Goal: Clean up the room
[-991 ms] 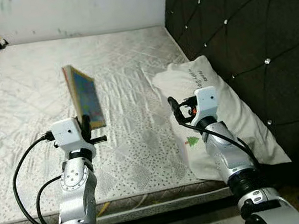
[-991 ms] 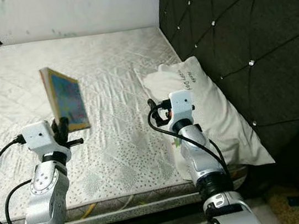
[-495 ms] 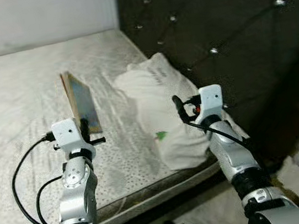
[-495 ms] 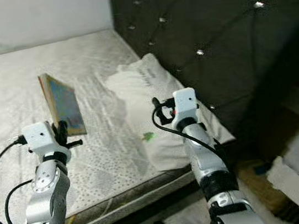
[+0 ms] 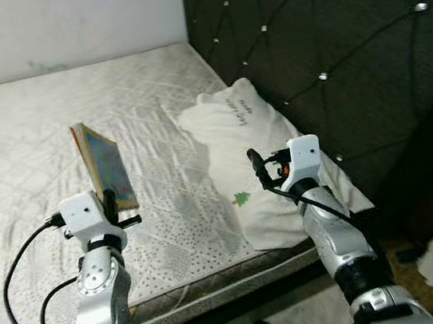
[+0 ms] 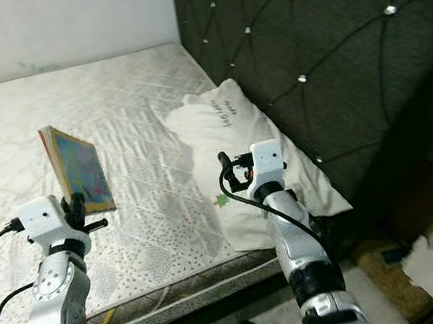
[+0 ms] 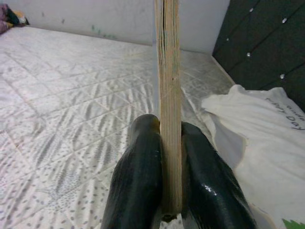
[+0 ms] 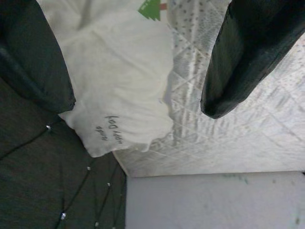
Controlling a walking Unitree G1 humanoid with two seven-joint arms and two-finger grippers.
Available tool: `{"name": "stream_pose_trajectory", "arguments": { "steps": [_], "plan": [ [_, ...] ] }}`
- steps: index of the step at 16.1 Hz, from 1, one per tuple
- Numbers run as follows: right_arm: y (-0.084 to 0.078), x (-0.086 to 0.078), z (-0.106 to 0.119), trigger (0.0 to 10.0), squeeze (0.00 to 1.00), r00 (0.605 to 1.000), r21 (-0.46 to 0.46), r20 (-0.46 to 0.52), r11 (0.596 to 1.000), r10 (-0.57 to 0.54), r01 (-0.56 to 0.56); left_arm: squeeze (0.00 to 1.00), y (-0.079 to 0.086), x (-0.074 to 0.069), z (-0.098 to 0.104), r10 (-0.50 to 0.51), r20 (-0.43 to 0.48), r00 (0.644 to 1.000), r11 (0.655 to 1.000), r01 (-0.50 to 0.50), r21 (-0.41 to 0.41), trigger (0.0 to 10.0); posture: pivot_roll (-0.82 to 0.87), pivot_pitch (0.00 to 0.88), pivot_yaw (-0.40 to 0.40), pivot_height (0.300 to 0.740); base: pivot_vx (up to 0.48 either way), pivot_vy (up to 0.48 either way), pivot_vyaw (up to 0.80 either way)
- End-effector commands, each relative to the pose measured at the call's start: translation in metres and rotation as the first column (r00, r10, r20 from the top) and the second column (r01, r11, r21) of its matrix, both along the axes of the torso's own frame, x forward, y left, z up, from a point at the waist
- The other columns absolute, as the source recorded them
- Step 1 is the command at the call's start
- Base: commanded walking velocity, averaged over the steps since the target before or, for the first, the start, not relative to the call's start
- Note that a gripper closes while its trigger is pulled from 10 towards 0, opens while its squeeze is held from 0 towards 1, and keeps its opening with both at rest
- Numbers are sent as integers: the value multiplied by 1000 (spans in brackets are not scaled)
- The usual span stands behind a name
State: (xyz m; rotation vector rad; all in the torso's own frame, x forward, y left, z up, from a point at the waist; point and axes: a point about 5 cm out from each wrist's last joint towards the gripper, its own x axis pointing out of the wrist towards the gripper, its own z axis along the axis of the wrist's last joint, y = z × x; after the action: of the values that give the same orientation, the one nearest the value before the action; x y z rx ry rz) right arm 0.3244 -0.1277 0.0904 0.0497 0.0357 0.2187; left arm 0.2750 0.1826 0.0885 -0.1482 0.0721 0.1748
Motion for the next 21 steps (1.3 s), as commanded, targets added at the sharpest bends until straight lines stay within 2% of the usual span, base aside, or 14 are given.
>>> {"name": "stream_pose_trajectory", "arguments": {
  "steps": [1,3,5,7,9,11,12,13,15,17,21],
  "plan": [
    [-1,-2,1,10000,0,1000,-2,-2,1000,3,-3,0,-6,2,12,-25,58,998,1000,24,18,10000,8,0,0,740,0,0,0],
    [2,-3,1,10000,0,1000,4,-10,1000,23,-23,0,-11,-2,13,-27,67,997,999,26,28,10000,13,0,-2,740,0,0,0],
    [4,-4,3,10000,0,999,-2,-2,999,46,-46,0,-6,-7,21,5,98,995,998,-12,68,10000,15,21,-5,740,0,0,0],
    [5,-15,16,10000,0,994,-30,61,995,96,-94,0,7,-24,27,41,119,992,988,-58,146,10000,22,43,-9,740,0,0,0],
    [3,-26,20,10000,0,990,-52,84,992,116,-112,0,10,-37,29,48,118,992,983,-68,172,10000,22,54,-10,740,0,0,0],
    [-7,-38,26,10000,0,987,-85,100,990,125,-116,0,11,-55,34,42,115,993,977,-64,202,10000,22,56,-8,740,0,0,0],
    [-10,-38,22,10000,0,991,-78,82,992,108,-102,0,11,-58,31,50,100,994,977,-70,202,10000,25,54,-9,740,0,0,0],
    [-13,-36,19,10000,0,993,-108,70,990,99,-91,0,10,-58,29,56,88,994,975,-74,208,10000,27,54,-10,740,0,0,0],
    [-9,-36,17,10000,0,991,-128,69,986,112,-102,0,8,-56,29,50,88,995,977,-67,204,10000,29,52,-11,740,0,0,400],
    [-7,-38,18,10000,0,992,-105,64,989,112,-105,0,5,-55,30,32,81,996,979,-48,197,10000,32,48,-9,740,0,0,613],
    [-8,-39,19,10000,0,993,-85,54,992,100,-96,0,6,-57,29,36,67,997,983,-48,179,10000,30,49,-8,740,0,0,0]
  ]
}}
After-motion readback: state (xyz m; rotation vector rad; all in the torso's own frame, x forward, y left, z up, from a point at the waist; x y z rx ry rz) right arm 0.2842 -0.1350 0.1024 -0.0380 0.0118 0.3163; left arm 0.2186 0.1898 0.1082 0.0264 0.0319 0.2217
